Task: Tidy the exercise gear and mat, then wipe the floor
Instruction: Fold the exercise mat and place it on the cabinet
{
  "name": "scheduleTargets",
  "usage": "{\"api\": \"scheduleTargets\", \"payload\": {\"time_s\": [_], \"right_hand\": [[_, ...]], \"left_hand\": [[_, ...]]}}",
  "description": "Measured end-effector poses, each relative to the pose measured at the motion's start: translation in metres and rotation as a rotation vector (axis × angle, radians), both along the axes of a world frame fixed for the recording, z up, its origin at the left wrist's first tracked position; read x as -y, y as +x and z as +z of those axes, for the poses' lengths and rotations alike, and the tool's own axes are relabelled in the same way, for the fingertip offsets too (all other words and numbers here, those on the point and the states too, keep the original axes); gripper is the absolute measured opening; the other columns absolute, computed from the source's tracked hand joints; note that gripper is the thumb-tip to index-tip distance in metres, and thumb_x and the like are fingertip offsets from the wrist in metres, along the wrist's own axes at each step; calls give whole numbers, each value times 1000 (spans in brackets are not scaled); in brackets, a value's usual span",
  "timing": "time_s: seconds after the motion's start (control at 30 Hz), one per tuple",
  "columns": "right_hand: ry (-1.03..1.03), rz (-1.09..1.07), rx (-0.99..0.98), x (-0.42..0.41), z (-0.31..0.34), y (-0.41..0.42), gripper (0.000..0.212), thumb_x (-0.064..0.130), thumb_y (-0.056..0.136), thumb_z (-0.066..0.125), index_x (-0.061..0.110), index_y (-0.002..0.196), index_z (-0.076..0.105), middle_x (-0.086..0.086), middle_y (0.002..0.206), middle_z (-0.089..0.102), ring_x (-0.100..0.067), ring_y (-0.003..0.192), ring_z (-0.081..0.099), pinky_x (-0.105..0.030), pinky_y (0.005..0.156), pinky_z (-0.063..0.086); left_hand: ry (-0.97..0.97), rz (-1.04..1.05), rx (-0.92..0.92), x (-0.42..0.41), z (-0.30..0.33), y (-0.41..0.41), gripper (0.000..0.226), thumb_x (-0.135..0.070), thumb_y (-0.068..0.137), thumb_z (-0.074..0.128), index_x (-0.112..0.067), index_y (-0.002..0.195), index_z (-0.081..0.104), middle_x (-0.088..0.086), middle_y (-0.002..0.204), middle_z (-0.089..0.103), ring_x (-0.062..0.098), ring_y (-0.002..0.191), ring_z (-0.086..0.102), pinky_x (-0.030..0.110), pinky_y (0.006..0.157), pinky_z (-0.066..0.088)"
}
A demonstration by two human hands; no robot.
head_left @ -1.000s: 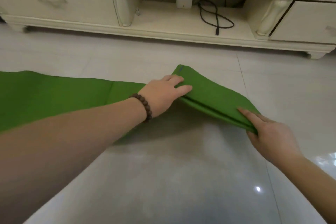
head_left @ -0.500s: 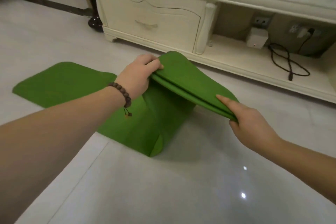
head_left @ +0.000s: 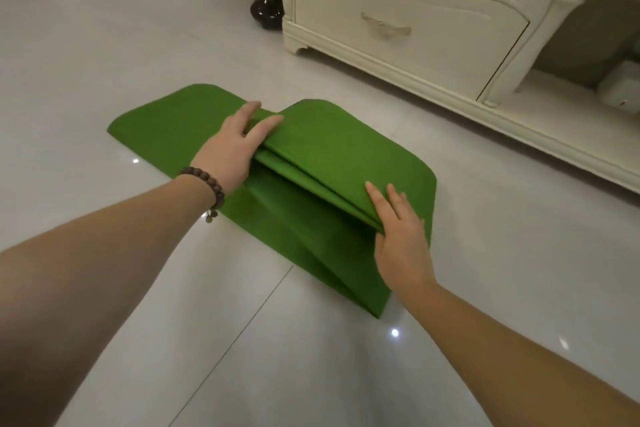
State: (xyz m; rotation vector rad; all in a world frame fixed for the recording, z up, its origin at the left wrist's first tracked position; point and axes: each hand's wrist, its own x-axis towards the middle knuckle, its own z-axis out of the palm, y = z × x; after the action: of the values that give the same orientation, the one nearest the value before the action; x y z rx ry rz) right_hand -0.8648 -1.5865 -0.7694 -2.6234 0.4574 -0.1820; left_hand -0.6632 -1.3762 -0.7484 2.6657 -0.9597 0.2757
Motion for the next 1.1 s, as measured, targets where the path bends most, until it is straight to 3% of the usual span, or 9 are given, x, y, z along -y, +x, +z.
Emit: {"api": "scheduleTargets", "payload": {"time_s": [0.07,0.17,0.23,0.37,0.53,0.67,0.87,1.0,1.1], "right_hand": [[-74,123,-236,-16,-35,-1,75,26,98,45,44,142,-13,2,158,-12,-22,147,-8,-59,116,2],[-281,271,-519,-26,-77,-5,94,75,82,38,44,139,-30,1,146,-37,-25,141,-28,-63,107,-14],[-360,288,-562,-28,-86,-4,108,76,76,48,42,138,-33,0,147,-40,-27,139,-32,-66,105,-14],[-406,302,-594,-23,-83,0,103,53,88,55,39,135,-35,-2,152,-34,-28,141,-28,-71,106,-6],[-456,283,-572,-27,-74,-5,89,4,93,47,24,148,-21,-13,158,-18,-35,144,-15,-70,108,2],[-590,331,-562,20,-45,-15,86,-1,93,44,19,149,-18,-15,159,-9,-34,146,-4,-62,113,11],[-774,388,-634,142,17,-73,87,2,92,44,20,148,-20,-11,160,-5,-29,147,1,-49,117,16],[-769,306,-747,206,38,-162,79,14,97,39,21,148,-21,-9,160,-7,-25,148,0,-42,118,11],[-748,280,-602,240,28,-248,106,16,74,71,20,150,-2,-18,150,35,-33,135,39,-47,104,40]], "left_hand": [[230,26,-105,-19,-28,-1,90,1,84,60,-38,151,14,13,159,6,38,141,18,52,102,42],[617,-30,-181,-46,-72,-6,112,-69,72,63,-44,146,-17,6,159,-17,32,147,-7,59,115,17],[686,-51,-170,-54,-92,-10,127,-86,58,56,-42,143,-28,3,157,-25,30,146,-15,61,114,9],[628,29,-242,-46,-108,-14,137,-66,59,76,-43,141,-31,0,156,-28,36,147,3,56,114,21],[387,141,-319,-28,-106,-20,99,-15,84,70,-48,148,1,-2,160,-10,39,128,41,44,93,50],[420,91,-351,0,-93,-43,91,-40,83,70,-41,149,8,7,160,1,33,105,56,39,81,52],[581,-108,-247,93,-62,-119,82,-62,92,43,-30,152,-2,21,156,12,25,79,63,32,61,49],[594,-240,-175,165,-52,-189,80,-58,95,40,-25,152,-4,24,152,17,34,104,58,38,78,48],[596,-363,-145,204,-49,-246,82,-61,93,39,-25,153,-4,23,152,18,42,139,27,54,111,27]]}}
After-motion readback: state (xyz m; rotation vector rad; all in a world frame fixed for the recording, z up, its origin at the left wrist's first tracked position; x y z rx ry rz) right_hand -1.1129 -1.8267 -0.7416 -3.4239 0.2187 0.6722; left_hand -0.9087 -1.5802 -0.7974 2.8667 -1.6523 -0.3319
